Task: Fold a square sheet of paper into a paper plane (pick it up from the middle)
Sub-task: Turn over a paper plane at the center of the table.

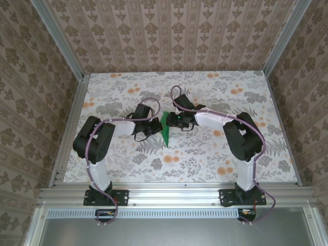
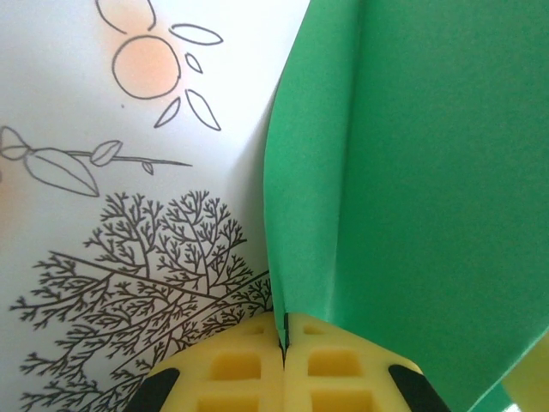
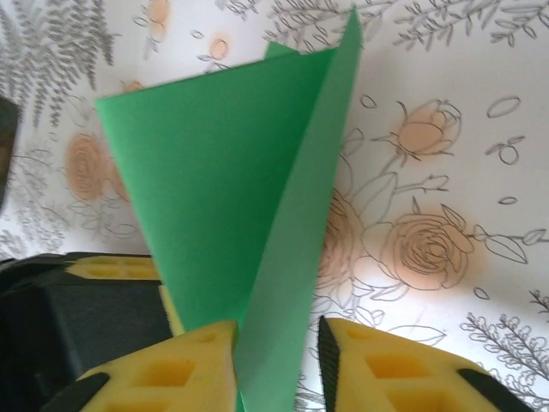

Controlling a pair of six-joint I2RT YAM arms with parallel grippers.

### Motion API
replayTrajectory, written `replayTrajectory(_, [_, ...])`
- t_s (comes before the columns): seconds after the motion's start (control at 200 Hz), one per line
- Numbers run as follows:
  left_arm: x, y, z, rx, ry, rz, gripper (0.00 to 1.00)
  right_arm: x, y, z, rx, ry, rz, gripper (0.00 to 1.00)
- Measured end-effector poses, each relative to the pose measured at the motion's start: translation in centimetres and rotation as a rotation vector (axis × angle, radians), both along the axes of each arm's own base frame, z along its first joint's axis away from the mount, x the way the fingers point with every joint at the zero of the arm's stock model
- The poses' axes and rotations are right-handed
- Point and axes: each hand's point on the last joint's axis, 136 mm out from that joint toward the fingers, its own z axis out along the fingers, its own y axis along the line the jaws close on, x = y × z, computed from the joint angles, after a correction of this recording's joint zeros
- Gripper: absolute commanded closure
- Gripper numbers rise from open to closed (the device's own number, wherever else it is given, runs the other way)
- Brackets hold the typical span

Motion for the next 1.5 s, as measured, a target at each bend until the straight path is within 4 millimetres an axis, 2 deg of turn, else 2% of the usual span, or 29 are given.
replayTrajectory(0.225, [0.1, 0.1, 0.0, -0.001, 0.002, 0.003, 0.95, -0.5, -1.3, -0.9, -0.064, 0.028, -0.020, 0.92])
replayTrajectory(0.395, [0.2, 0.3, -0.1, -0.013, 0.019, 0.014, 0.95, -0.5, -1.9, -1.3, -0.088, 0.036, -0.027, 0.94])
replayTrajectory(0.515, [0.2, 0.3, -0.2, -0.015, 0.024, 0.018, 0.95, -0.5, -2.2, -2.0, -0.098, 0.049, -0.034, 0.89])
replayTrajectory(0.66, [0.2, 0.3, -0.2, -0.026, 0.033, 0.019, 0.94, -0.6, -2.9, -3.0, -0.104, 0.079, -0.062, 0.78])
replayTrajectory(0.745, [0.2, 0.3, -0.2, -0.030, 0.035, 0.019, 0.93, -0.7, -3.6, -3.5, -0.107, 0.094, -0.078, 0.76])
replayTrajectory(0.855, [0.1, 0.2, -0.2, -0.033, 0.037, 0.016, 0.92, -0.6, -3.8, -3.5, -0.100, 0.103, -0.092, 0.80])
replayTrajectory(0.98, [0.1, 0.1, -0.1, -0.039, 0.038, 0.013, 0.84, -0.6, -3.9, -3.6, -0.100, 0.106, -0.097, 0.80])
replayTrajectory(1.175, [0.0, -0.3, 0.6, -0.070, 0.032, -0.007, 0.67, -0.6, -3.8, -3.6, -0.098, 0.107, -0.093, 0.76])
replayTrajectory(1.31, [0.0, 0.1, 1.3, -0.077, 0.038, -0.006, 0.62, -0.5, -3.7, -3.6, -0.103, 0.111, -0.080, 0.74])
replayTrajectory(1.5, [0.5, 0.7, 2.2, -0.086, 0.033, -0.022, 0.61, -0.5, -3.6, -3.4, -0.112, 0.107, -0.054, 0.68])
